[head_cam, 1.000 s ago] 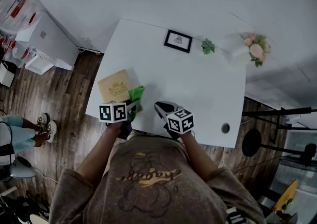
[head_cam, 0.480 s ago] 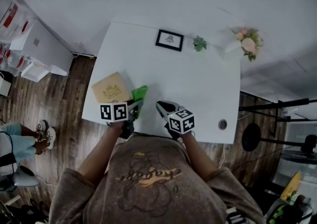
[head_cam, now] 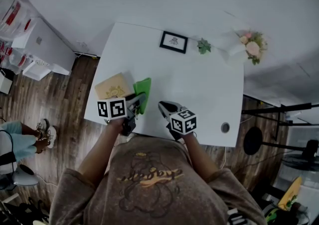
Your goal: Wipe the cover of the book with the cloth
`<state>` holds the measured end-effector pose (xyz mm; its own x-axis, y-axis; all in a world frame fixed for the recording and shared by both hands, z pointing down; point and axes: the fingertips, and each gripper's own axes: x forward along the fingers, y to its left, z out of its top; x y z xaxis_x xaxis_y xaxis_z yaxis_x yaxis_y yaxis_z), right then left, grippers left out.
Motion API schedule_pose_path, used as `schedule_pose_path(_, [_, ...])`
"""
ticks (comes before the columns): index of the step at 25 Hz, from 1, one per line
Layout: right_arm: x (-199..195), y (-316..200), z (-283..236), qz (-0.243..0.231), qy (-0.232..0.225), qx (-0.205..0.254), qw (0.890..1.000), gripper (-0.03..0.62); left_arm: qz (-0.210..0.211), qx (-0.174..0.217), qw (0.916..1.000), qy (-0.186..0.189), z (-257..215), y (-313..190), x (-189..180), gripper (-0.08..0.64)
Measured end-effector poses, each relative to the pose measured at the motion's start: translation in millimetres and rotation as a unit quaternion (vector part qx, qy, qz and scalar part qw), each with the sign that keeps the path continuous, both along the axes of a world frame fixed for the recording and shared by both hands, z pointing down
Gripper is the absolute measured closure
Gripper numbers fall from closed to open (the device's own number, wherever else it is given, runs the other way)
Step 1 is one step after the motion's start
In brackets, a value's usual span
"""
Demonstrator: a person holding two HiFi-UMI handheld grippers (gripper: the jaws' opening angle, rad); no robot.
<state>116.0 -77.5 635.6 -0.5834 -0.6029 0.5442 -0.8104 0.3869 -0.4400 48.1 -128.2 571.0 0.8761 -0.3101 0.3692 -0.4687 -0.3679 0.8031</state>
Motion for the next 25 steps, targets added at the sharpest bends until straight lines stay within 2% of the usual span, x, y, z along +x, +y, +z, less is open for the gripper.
schedule_pose_path(3, [-7, -4, 1, -0.006, -0.003, -0.001, 1.000, 0.580, -0.017, 0.018, 0.9997, -0.001, -9, -15, -18, 0.491])
schedule_pose_path(7, [-19, -10, 3, -0.018, -0.005, -0.002, 1.000, 0.581, -0.074, 0.023, 0.9969, 0.010, -16, -37, -58, 0.491])
schedule_pose_path(13, [-39, -21, 4, -0.039, -0.006, -0.006, 0.999, 0.581, -0.151, 0.025, 0.9882, -0.005, -12, -63, -130, 0.491])
schedule_pose_path(25, [-66, -37, 6, -0.058, -0.006, -0.011, 0.998, 0.583, -0.239, 0.022, 0.9683, -0.070, 13, -72, -253, 0.491])
